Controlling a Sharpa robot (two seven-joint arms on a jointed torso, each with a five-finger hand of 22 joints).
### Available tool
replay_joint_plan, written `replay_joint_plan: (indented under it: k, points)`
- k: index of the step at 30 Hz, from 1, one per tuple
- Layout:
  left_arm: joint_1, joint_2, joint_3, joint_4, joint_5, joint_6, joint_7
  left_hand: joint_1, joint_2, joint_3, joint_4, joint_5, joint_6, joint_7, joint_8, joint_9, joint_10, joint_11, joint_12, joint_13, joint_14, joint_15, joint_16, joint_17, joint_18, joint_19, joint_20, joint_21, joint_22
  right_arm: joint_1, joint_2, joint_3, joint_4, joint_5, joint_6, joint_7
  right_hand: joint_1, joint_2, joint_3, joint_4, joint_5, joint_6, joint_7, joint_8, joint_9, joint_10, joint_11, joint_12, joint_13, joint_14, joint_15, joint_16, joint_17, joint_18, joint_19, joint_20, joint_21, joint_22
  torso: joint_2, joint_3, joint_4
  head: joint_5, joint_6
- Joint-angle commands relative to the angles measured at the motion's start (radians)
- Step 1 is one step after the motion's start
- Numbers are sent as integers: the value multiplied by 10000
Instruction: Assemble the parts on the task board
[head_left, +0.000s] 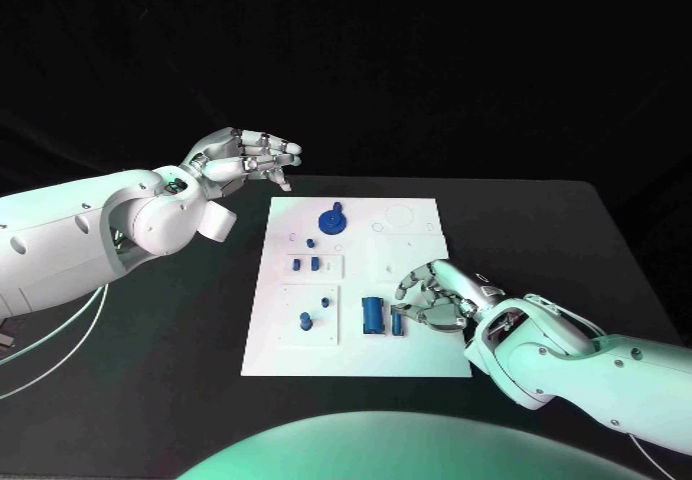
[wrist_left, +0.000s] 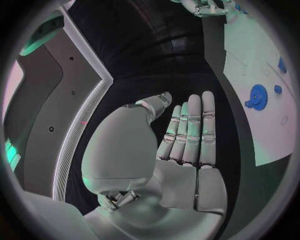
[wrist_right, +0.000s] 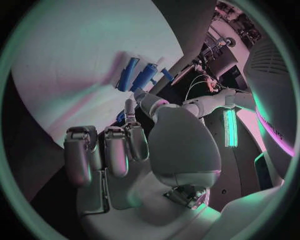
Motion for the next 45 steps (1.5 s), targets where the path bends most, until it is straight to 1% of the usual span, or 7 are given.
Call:
replay_joint_plan:
  k: [1, 16, 20, 36, 39, 43, 45]
  points:
    - [6, 19, 7, 7, 11, 115, 53, -26, 63, -18, 65, 22, -60, -6, 28, 6, -56, 6, 27, -9, -48, 33, 52, 10, 132, 64, -19, -35, -9, -2, -32, -1, -7, 98, 425, 161, 29, 145, 93, 1, -16, -49, -11, -7, -25, 203, -78, 33, 1333, 774, -70, 65, 1443, -24, 829, -35, 29, 2481, 7, 1, -1, -6, 2]
    - [6, 25, 7, 5, 7, 115, 47, -26, 63, -18, 65, 22, -60, -6, 28, 6, -56, 6, 27, -9, -48, 33, 52, 10, 132, 64, -19, -35, -9, -1, 95, -2, -214, 109, 1108, 100, 333, 583, 604, -217, -14, -167, 60, -109, -93, 157, -23, -30, 1299, 770, -26, 56, 1428, -18, 815, -6, -2, 2471, 10, 1, 5, 15, 2]
    - [6, 24, 7, 3, 7, 114, 45, -26, 63, -18, 65, 22, -60, -6, 28, 6, -56, 6, 27, -9, -48, 33, 52, 10, 132, 64, -19, -35, -9, -1, 124, -2, -245, 109, 1196, 91, 475, 836, 965, -416, -14, -180, 86, -74, -51, 153, -7, -29, 1301, 770, -13, 57, 1432, -19, 817, 6, 4, 2473, 10, -7, 4, 18, 2]
    - [6, 11, 7, 9, 7, 111, 34, -26, 63, -18, 65, 22, -60, -6, 28, 6, -56, 6, 27, -9, -48, 33, 52, 10, 132, 64, -19, -35, -9, -2, 187, -3, -382, 49, 1222, -43, 468, 925, 1170, -596, -17, -192, 110, 6, 37, 156, 12, -29, 1299, 770, 3, 56, 1432, -23, 824, 20, 23, 2479, 6, 1, 5, 18, 2]
    - [6, 8, 7, 9, 7, 108, 31, -26, 63, -18, 65, 22, -60, -6, 28, 6, -56, 6, 27, -9, -48, 33, 52, 10, 132, 64, -19, -35, -9, -2, 198, -3, -380, 80, 950, 9, 207, 720, 1096, -603, -20, -362, 163, -65, 31, 155, 57, -30, 1298, 764, 33, 44, 1407, -22, 821, 38, 18, 2477, 9, -2, 5, 8, 2]
    - [6, 4, 7, 13, 7, 109, 24, -26, 63, -18, 65, 22, -60, -6, 28, 6, -56, 6, 27, -9, -48, 33, 52, 10, 132, 64, -19, -35, -9, -2, 205, -3, -342, 182, 415, 221, -634, -62, 521, -309, -19, -904, 401, -498, -181, 143, 265, -29, 1297, 763, 200, 42, 1399, -18, 809, 150, -10, 2468, 10, -3, 4, 9, 2]
    - [6, 3, 7, 14, 6, 111, 20, -26, 63, -18, 65, 22, -60, -6, 28, 6, -56, 6, 27, -9, -48, 33, 52, 10, 132, 64, -19, -35, -9, -3, 195, -3, -319, 203, 242, 292, -738, -186, 356, -226, -21, -1006, 443, -604, -236, 126, 308, -50, 1282, 762, 244, 43, 1399, -16, 805, 196, -19, 2465, 14, 0, 7, 10, 2]
